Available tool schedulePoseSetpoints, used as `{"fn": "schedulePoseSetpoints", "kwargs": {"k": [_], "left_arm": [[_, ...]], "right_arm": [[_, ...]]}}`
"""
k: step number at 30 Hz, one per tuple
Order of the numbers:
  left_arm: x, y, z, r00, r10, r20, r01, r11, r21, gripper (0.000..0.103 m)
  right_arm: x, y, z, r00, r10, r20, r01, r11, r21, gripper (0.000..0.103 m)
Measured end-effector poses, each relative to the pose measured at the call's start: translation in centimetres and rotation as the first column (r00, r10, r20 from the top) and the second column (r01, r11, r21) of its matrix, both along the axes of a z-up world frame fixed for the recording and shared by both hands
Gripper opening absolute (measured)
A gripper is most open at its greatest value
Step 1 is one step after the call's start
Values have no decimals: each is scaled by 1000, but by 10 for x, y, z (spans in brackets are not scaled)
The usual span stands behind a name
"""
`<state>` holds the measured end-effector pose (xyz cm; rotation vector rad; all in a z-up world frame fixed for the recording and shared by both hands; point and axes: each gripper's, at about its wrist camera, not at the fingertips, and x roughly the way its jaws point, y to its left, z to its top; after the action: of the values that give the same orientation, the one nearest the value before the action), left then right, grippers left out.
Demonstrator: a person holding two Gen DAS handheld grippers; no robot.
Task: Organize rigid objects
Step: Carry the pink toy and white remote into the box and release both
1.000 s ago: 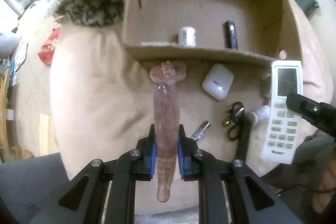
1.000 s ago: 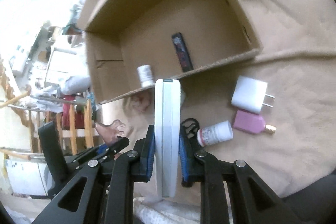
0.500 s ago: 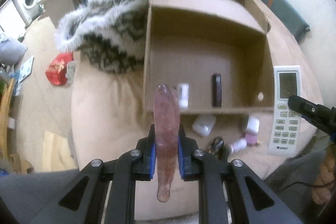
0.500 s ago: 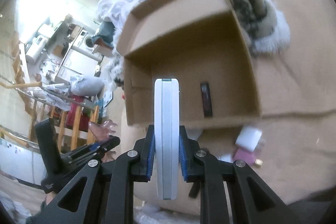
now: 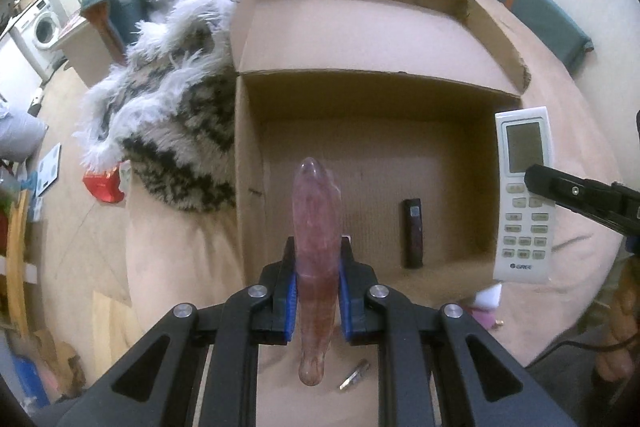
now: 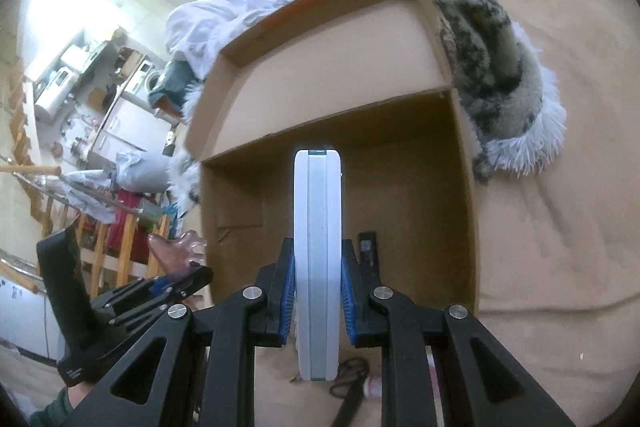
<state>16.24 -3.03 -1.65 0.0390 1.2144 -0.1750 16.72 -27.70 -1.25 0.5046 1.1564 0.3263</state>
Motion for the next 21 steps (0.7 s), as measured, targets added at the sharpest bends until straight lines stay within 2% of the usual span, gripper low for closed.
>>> {"fn": "schedulePoseSetpoints", "kwargs": {"k": [11,18,21], "left_arm": [[23,-5,-35,1000,11,-16,-11,1000,-6,15],[23,-15,-55,1000,-16,-6,16,999,33,15],[23,-15,-60,1000,-7,-17,8,1000,22,15]], "right_arm": [[12,-5,-46,998,-18,-57,17,1000,-26,22],[18,16,-61,995,42,-87,-50,995,-88,22],[19,22,-65,994,53,-93,-63,993,-103,22]]}}
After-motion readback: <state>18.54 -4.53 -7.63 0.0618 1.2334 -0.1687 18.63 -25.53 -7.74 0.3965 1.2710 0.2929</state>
